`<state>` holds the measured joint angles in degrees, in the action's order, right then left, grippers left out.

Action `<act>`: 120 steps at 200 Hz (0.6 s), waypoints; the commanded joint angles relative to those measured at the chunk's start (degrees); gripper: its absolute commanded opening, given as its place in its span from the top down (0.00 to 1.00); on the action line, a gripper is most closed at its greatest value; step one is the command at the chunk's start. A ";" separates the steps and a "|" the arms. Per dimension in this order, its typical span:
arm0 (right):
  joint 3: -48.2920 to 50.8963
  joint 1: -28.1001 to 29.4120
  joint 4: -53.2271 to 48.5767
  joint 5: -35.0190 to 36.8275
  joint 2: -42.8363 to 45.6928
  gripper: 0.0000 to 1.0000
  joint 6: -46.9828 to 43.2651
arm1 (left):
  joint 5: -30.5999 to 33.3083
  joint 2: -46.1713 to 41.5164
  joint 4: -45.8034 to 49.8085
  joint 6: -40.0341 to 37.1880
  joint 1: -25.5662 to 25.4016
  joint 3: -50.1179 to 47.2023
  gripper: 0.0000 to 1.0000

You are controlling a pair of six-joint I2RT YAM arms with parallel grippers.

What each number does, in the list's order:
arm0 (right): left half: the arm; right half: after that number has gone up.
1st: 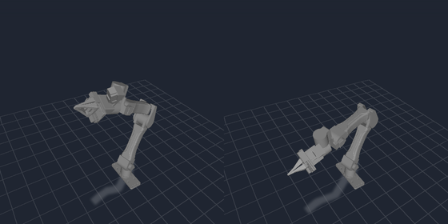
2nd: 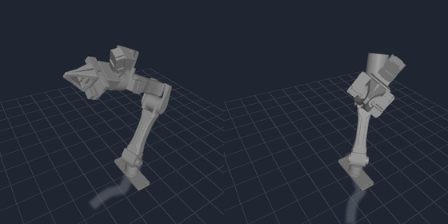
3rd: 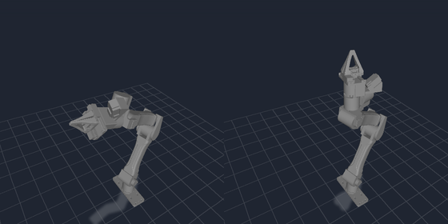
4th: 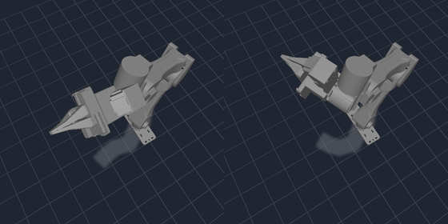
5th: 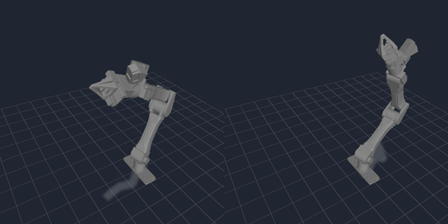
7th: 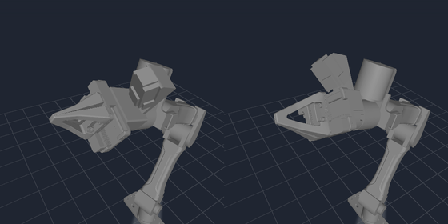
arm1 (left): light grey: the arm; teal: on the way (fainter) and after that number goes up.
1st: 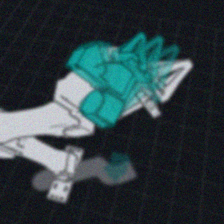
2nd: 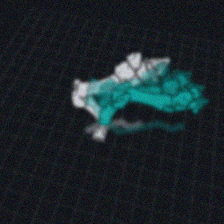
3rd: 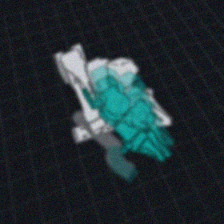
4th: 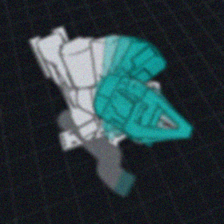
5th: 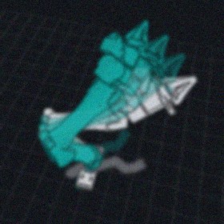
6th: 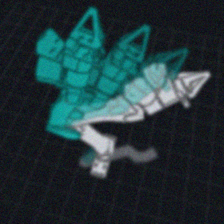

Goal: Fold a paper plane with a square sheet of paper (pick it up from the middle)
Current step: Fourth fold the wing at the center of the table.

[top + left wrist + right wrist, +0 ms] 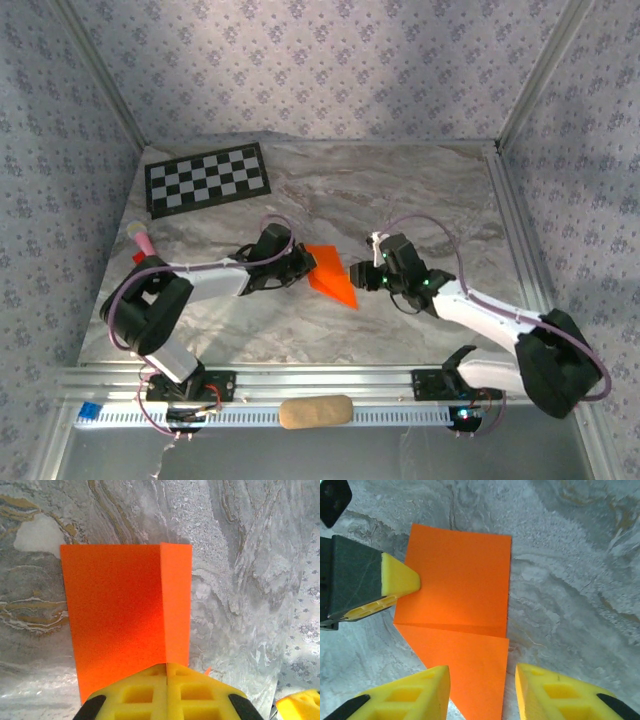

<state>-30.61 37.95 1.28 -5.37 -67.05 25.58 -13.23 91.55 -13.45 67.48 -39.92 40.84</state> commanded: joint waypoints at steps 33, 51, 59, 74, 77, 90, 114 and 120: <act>7.32 4.96 8.75 15.15 5.53 0.59 -13.92 | 3.47 -3.72 2.60 1.25 -0.34 -0.18 0.94; 8.32 6.52 9.27 15.30 6.21 0.60 -18.30 | 3.50 -4.29 2.86 1.16 -0.33 -0.07 0.94; 8.54 7.33 9.20 15.35 6.36 0.60 -20.08 | 3.60 -4.51 3.13 1.07 -0.39 0.03 0.93; 8.63 9.03 9.03 15.97 6.32 0.60 -22.66 | 3.90 -5.03 3.72 0.85 -0.41 0.26 0.93; 8.63 9.37 9.01 16.27 6.27 0.60 -22.98 | 3.85 -5.06 3.85 0.75 -0.41 0.29 0.93; 8.64 10.43 9.24 16.78 6.14 0.60 -23.98 | 3.68 -5.17 4.61 0.05 -0.29 0.83 0.93; 8.73 11.30 10.34 18.24 6.57 0.58 -22.73 | 3.68 -5.23 6.07 -0.25 -0.38 1.51 0.93; 8.64 11.49 10.24 21.16 6.87 0.54 -20.56 | 3.68 -5.20 6.05 -0.22 -0.33 1.45 0.93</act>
<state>-22.31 48.66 9.61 9.69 -61.49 4.54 -10.63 88.09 -10.02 67.79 -40.14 40.77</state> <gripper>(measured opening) 0.414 0.076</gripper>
